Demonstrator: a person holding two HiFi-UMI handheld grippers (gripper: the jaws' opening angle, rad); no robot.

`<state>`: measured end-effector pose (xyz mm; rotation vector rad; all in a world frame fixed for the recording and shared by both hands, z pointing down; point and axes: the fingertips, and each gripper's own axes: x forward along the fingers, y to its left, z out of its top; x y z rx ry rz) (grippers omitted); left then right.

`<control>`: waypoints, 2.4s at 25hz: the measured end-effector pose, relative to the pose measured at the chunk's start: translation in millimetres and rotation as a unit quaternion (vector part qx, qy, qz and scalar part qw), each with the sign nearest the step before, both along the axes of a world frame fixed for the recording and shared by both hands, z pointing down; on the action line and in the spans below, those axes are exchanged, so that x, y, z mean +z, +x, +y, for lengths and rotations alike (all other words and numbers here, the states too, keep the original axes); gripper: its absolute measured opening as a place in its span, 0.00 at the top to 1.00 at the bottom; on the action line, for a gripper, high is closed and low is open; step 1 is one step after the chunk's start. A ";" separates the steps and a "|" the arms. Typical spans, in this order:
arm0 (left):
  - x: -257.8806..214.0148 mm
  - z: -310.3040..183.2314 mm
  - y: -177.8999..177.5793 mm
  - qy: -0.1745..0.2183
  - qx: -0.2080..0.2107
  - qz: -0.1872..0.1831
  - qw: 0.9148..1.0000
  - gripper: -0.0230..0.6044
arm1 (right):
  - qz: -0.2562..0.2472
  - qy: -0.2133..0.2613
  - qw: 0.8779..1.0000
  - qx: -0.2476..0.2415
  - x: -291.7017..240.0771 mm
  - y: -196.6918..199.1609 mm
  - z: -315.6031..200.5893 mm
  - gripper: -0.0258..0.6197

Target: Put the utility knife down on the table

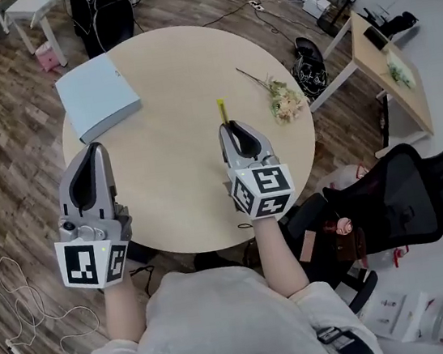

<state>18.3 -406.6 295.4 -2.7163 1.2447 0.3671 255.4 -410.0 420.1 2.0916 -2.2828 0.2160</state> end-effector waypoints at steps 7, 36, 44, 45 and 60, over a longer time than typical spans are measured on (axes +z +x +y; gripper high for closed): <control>12.5 -15.9 -0.4 -0.014 -0.029 -0.001 0.999 0.95 | 0.013 -0.071 0.997 -0.033 55.4 -0.4 -37.7 0.85; 47.8 -34.5 -26.3 -0.065 -0.141 -0.035 0.987 0.95 | 0.064 -0.291 0.951 -0.086 248.3 -5.1 -92.5 0.85; 51.3 -35.8 -32.2 -0.071 -0.152 -0.040 0.985 0.95 | 0.072 -0.320 0.940 -0.089 271.0 -7.4 -94.3 0.85; 51.6 -35.5 -32.2 -0.071 -0.153 -0.041 0.985 0.95 | 0.073 -0.322 0.940 -0.090 273.1 -7.6 -94.4 0.85; 53.8 -37.0 -41.3 -0.075 -0.159 -0.040 0.984 0.95 | 0.086 -0.326 0.937 -0.089 280.4 -10.7 -98.5 0.84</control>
